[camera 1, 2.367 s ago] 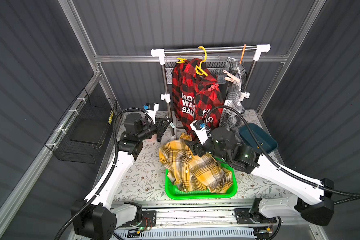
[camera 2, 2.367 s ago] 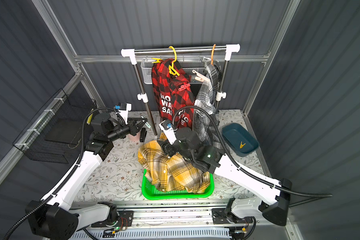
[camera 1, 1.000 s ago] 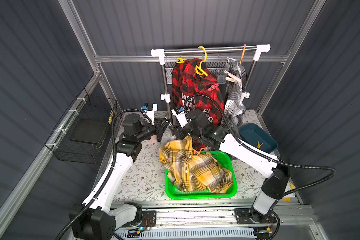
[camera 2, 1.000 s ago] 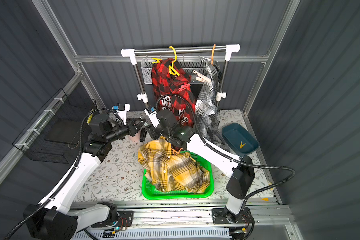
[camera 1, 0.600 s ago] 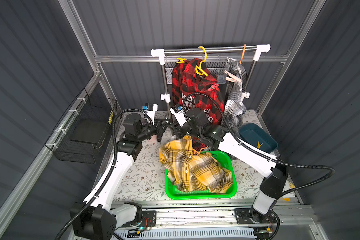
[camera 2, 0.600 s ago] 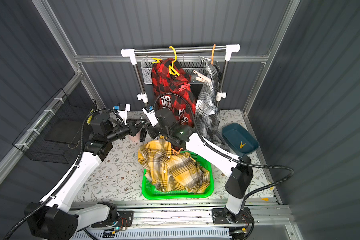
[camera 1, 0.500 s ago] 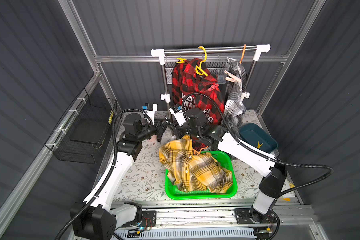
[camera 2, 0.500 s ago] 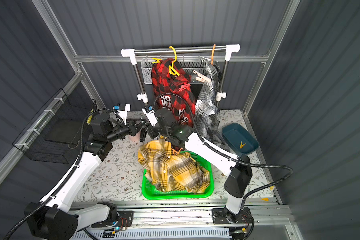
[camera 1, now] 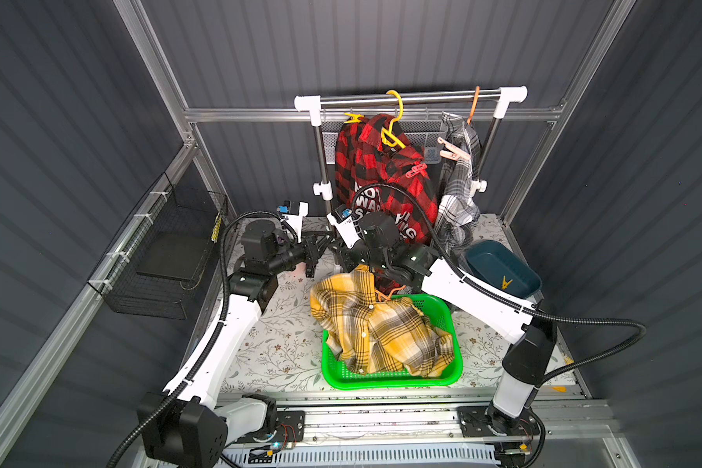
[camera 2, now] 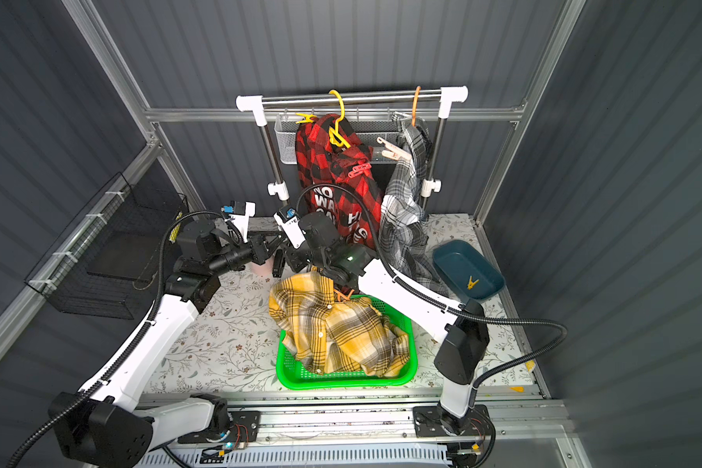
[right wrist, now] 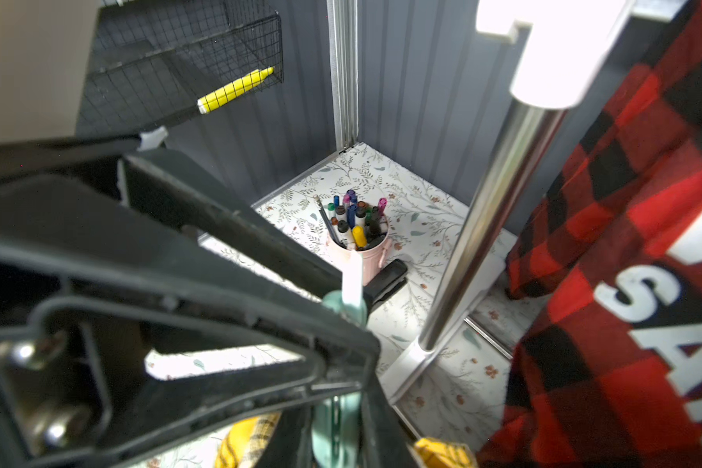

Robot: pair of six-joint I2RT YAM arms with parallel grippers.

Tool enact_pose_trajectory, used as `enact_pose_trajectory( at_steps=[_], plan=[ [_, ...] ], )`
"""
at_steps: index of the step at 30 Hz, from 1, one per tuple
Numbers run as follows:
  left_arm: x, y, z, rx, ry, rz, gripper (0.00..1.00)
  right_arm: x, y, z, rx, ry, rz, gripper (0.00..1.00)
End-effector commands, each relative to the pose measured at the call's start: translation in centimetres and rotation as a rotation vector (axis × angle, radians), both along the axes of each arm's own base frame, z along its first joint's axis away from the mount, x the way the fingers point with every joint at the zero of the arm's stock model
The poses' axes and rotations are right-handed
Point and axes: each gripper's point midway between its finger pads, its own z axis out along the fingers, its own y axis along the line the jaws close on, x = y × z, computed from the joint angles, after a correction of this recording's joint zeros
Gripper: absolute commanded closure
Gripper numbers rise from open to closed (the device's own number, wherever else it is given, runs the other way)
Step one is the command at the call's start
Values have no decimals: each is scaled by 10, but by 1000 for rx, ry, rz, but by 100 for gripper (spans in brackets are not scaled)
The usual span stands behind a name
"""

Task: Remove the clothespins securing long-sleeve shirts to the hanger
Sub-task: Place the clamp in the storage box.

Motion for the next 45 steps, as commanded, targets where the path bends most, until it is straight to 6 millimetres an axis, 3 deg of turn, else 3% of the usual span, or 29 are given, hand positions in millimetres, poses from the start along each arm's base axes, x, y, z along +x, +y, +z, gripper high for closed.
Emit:
enact_pose_trajectory(
  at_steps=[1,3,5,10,16,21,26,30,40,45],
  plan=[
    [-8,-4,15,-20,-16,-34,98,6,-2,17,28,-27,-16,93],
    [-7,-2,16,-19,-20,-21,81,4,-4,19,30,-29,-17,95],
    [-7,0,18,-16,-27,-3,73,1,-8,21,32,-30,-20,99],
    [-4,10,21,19,-39,65,43,-11,-20,18,24,-21,-29,100],
    [-6,28,31,66,-93,164,23,-44,-46,11,-18,-20,-49,100],
    [-11,37,39,82,-148,209,14,-75,-86,-6,-54,26,-117,100],
    [-7,45,37,105,-142,250,6,-100,-142,-45,-112,126,-239,100],
    [-5,51,40,102,-167,273,0,-114,-175,-72,-145,193,-314,100],
    [3,64,30,142,-112,332,0,-135,-253,-93,-43,430,-461,100],
    [4,68,29,131,-143,359,0,-136,-302,-105,13,493,-641,100]
  ],
)
